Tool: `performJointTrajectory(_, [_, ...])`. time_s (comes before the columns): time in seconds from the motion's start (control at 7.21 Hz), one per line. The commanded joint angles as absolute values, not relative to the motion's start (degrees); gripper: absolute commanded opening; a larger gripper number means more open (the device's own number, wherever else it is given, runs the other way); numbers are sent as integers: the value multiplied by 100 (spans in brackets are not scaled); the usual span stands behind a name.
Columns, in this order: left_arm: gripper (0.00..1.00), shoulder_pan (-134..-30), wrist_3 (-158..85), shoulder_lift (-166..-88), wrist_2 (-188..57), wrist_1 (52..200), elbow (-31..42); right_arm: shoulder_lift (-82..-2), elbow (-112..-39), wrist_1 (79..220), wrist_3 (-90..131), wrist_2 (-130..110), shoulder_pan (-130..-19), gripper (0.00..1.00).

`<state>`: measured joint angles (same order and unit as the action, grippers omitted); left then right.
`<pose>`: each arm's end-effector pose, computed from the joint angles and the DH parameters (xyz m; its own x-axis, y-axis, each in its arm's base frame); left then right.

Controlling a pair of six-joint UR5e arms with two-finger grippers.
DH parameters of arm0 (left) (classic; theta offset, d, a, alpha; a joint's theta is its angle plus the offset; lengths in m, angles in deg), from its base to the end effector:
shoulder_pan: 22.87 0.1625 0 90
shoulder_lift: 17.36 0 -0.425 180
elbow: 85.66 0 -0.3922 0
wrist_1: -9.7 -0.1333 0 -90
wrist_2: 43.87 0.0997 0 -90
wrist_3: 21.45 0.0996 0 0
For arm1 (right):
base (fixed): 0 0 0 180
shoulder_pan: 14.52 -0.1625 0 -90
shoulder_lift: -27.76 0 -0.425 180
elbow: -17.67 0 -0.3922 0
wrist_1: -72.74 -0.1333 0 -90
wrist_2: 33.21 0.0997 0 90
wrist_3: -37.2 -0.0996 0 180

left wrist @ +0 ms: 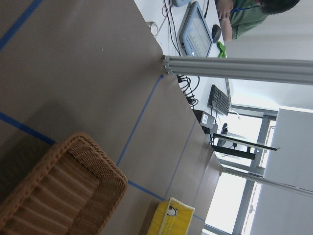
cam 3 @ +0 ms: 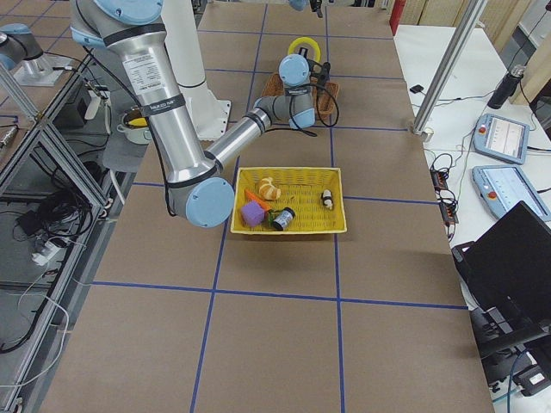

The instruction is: Move tape to another basket

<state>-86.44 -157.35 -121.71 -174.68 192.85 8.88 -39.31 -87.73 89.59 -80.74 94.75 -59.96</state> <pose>0.1654 -0.4860 0.3266 -0.4093 -0.3976 -0.8212 0.1641 0.8533 -0.4950 -0.3064 -0.4138 0.1891 -0.3020 0.2198 0.9276 -0.0211 0.9713 -0.2370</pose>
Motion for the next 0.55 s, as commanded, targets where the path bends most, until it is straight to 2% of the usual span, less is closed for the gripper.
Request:
performJointTrajectory(0.0, [98, -7872, -16748, -12431, -16373, 19277, 1328, -3913, -8780, 8181, -8400, 8487, -5225, 0])
performJointTrajectory(0.42, [98, -7168, -17060, -13045, -15577, 19216, 1453, -3729, -8745, 8065, -8374, 7730, -4575, 0])
